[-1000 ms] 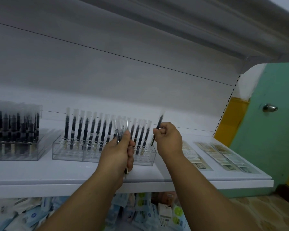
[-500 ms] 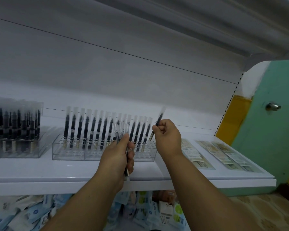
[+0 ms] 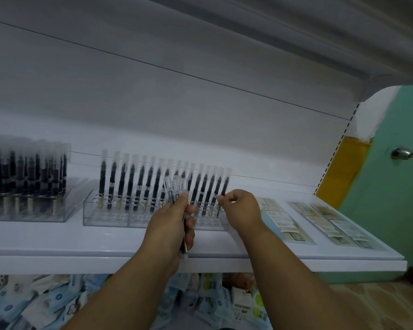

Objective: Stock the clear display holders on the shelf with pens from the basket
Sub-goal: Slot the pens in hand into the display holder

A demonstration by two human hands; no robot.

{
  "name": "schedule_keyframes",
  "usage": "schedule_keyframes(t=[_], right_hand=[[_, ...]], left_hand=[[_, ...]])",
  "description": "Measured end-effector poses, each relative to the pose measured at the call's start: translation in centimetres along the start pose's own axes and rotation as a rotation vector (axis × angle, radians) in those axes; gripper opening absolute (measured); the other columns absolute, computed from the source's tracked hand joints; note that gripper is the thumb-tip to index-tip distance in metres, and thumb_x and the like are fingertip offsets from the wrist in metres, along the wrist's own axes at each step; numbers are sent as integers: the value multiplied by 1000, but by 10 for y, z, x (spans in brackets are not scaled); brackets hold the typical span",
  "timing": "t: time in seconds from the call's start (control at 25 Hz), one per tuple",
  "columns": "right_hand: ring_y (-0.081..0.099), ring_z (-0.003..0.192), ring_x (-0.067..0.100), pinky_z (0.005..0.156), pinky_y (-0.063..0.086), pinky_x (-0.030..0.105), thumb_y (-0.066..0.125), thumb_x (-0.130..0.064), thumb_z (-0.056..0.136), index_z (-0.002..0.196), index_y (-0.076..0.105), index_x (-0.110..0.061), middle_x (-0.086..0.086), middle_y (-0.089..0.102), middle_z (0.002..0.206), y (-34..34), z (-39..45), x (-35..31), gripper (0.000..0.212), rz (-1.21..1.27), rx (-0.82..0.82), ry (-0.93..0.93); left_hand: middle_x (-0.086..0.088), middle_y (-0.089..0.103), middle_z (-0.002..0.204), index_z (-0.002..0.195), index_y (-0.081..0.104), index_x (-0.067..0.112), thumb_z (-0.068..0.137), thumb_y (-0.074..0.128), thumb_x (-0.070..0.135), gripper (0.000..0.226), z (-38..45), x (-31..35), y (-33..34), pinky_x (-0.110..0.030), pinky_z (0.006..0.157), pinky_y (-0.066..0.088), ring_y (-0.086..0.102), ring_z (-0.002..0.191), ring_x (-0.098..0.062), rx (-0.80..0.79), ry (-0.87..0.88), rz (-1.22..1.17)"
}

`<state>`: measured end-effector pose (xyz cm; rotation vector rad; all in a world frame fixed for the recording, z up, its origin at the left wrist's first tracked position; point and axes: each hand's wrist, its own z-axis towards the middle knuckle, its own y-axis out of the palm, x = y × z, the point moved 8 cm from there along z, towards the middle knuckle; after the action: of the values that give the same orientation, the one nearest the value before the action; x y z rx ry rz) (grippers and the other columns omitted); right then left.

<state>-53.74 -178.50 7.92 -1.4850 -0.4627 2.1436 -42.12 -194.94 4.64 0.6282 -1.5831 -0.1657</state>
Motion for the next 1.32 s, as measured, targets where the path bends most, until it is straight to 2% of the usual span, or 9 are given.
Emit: schedule_keyframes(t=[0.12, 0.24, 0.4, 0.48, 0.6, 0.72, 0.96, 1.12, 1.32], right_hand=[[55, 90, 12, 81, 40, 24, 69, -32, 89, 93, 66, -11, -4, 58, 94, -14, -7, -11, 22, -107, 81, -30], [57, 86, 11, 74, 43, 26, 64, -37, 91, 89, 62, -21, -6, 61, 94, -23, -35, -45, 16, -40, 204, -131], [57, 53, 17, 58, 51, 28, 62, -28, 95, 88, 68, -6, 3, 63, 69, 26, -59, -90, 24, 382, -344, -25], [49, 42, 21, 49, 46, 29, 64, -20, 95, 86, 64, 6, 11, 56, 61, 42, -65, -109, 28, 503, -451, -21], [48, 43, 11, 48, 41, 22, 68, -22, 92, 81, 69, 1, 6, 56, 57, 58, -63, -124, 25, 433, -345, 0], [55, 55, 9, 58, 45, 26, 68, -26, 92, 77, 71, -9, 1, 64, 62, 73, -59, -149, 23, 532, -211, -13], [67, 81, 11, 80, 56, 26, 64, -24, 95, 93, 70, -15, -2, 71, 85, 94, -59, -203, 11, 560, -17, -289], [60, 71, -1, 68, 47, 11, 62, -25, 96, 93, 67, -15, -9, 65, 80, 116, -59, -214, 12, 433, -73, -376], [59, 67, 13, 64, 48, 25, 62, -27, 95, 78, 63, -7, -1, 62, 69, 150, -59, -224, 26, -4, -238, -446]], left_hand=[[-3, 51, 57, 89, 63, 8, 95, 54, 48, 41, -2, 1, 0, -25, 43, 30, 36, 40, -16, -2, -16, -1], [-5, 53, 60, 93, 66, 6, 97, 50, 48, 45, -7, 7, 2, -24, 37, 32, 39, 41, -16, -23, -19, 11], [-9, 59, 60, 99, 67, 0, 97, 52, 46, 48, -12, 17, -3, -26, 40, 37, 45, 42, -17, -27, -5, 102], [-11, 63, 62, 98, 67, 0, 97, 53, 46, 48, -16, 23, -16, -26, 45, 40, 48, 43, -19, -17, 19, 132], [-12, 69, 66, 100, 66, 3, 101, 49, 37, 38, -23, 40, -52, -27, 47, 41, 53, 46, -19, 79, 88, 153], [-11, 71, 65, 98, 62, 6, 101, 50, 34, 30, -31, 56, -100, -29, 47, 42, 50, 44, -20, 240, 124, 126], [-7, 62, 57, 96, 63, 2, 102, 50, 32, 33, -45, 71, -151, -23, 36, 35, 38, 39, -17, 389, 164, 44], [-6, 60, 56, 96, 62, 2, 101, 50, 32, 34, -44, 75, -154, -26, 37, 35, 38, 40, -17, 363, 181, 36], [-4, 53, 53, 97, 65, 1, 101, 51, 34, 35, -42, 73, -151, -26, 40, 32, 36, 39, -16, 316, 185, 22]])
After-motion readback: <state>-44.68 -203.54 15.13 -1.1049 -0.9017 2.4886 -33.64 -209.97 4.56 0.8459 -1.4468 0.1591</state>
